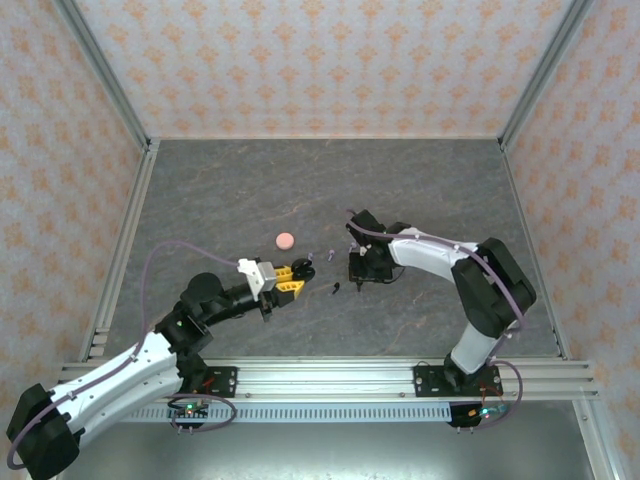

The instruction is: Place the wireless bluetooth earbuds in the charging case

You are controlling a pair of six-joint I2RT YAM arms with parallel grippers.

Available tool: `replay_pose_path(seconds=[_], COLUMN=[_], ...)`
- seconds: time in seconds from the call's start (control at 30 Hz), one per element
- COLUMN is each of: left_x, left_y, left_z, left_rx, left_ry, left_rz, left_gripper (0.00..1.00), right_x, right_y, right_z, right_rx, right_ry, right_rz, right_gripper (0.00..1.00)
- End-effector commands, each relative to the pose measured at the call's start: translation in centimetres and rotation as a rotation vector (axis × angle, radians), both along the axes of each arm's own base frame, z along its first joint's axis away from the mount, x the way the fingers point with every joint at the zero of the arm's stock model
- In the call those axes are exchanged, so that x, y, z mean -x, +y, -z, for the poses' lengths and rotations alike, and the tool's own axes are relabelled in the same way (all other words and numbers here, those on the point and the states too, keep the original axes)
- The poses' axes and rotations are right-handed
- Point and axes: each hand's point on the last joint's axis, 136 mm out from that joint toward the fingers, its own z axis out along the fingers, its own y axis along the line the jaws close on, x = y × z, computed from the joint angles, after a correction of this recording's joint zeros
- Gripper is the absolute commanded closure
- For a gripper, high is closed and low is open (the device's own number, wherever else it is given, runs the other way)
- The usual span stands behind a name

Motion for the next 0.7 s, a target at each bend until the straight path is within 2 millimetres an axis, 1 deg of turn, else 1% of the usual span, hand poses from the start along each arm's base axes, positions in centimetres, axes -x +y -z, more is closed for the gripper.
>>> replay_pose_path(seconds=[0.0, 0.3, 0.5, 0.67], left_x=[-0.1, -0.3, -0.5, -0.7], left_y=[-0.1, -0.2, -0.1, -0.1], left_z=[-0.1, -0.2, -0.1, -0.2], left_rx=[-0.005, -0.013, -0.020, -0.020], left_ry=[-0.028, -0.023, -0.021, -0.020], left_rz=[-0.004, -0.006, -0.020, -0.026], left_gripper=[1.00, 1.00, 1.00, 1.00], right_x=[-0.5, 0.4, 1.2, 1.4], right_y=[0.5, 0.3, 0.2, -0.2], right_z=[0.1, 1.0, 0.8, 0.8], right_rx=[0.012, 0.047, 0.062, 0.075], right_ry=[-0.005, 0.033, 0.056, 0.058], right_rz=[-0.009, -0.024, -0.044, -0.046], right_gripper=[0.68, 0.72, 0.72, 0.71])
